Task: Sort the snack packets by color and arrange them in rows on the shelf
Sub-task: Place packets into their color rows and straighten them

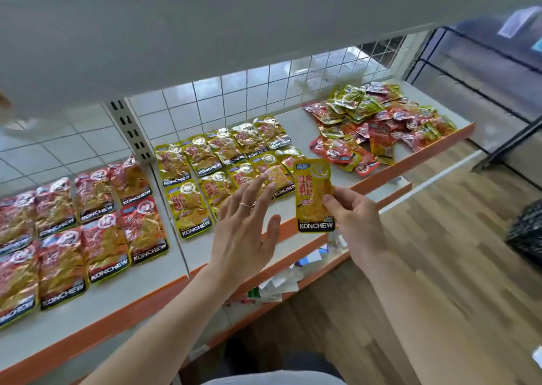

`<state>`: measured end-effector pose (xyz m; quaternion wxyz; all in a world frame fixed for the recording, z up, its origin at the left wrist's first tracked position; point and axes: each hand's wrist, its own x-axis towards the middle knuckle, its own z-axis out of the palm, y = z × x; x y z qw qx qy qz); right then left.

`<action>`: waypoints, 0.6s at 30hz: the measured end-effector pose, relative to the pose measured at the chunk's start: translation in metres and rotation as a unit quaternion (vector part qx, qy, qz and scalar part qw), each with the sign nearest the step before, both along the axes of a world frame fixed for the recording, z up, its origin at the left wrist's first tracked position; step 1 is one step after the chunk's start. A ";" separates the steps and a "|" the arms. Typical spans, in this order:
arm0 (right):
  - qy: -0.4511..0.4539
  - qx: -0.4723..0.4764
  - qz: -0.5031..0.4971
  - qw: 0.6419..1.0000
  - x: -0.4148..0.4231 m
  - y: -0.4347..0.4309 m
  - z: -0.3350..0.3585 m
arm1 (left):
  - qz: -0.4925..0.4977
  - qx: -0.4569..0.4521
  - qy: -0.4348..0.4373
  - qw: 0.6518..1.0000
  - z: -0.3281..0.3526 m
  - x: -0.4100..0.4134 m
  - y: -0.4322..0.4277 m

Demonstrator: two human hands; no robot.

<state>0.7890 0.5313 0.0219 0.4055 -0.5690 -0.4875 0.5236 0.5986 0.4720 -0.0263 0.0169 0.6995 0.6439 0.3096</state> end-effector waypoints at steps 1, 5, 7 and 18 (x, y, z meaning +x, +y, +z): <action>0.000 0.001 0.002 1.000 0.001 0.008 0.000 | 0.006 -0.003 0.001 1.000 0.001 0.001 0.005; 0.001 0.012 0.043 0.999 0.006 0.044 0.001 | 0.036 -0.013 0.025 0.999 0.002 0.006 0.026; -0.001 0.013 0.058 0.998 0.008 0.066 0.001 | 0.052 -0.021 0.041 0.998 0.001 0.010 0.038; -0.136 0.061 0.198 0.969 0.012 0.213 -0.016 | 0.166 -0.107 0.110 0.974 -0.018 0.050 0.129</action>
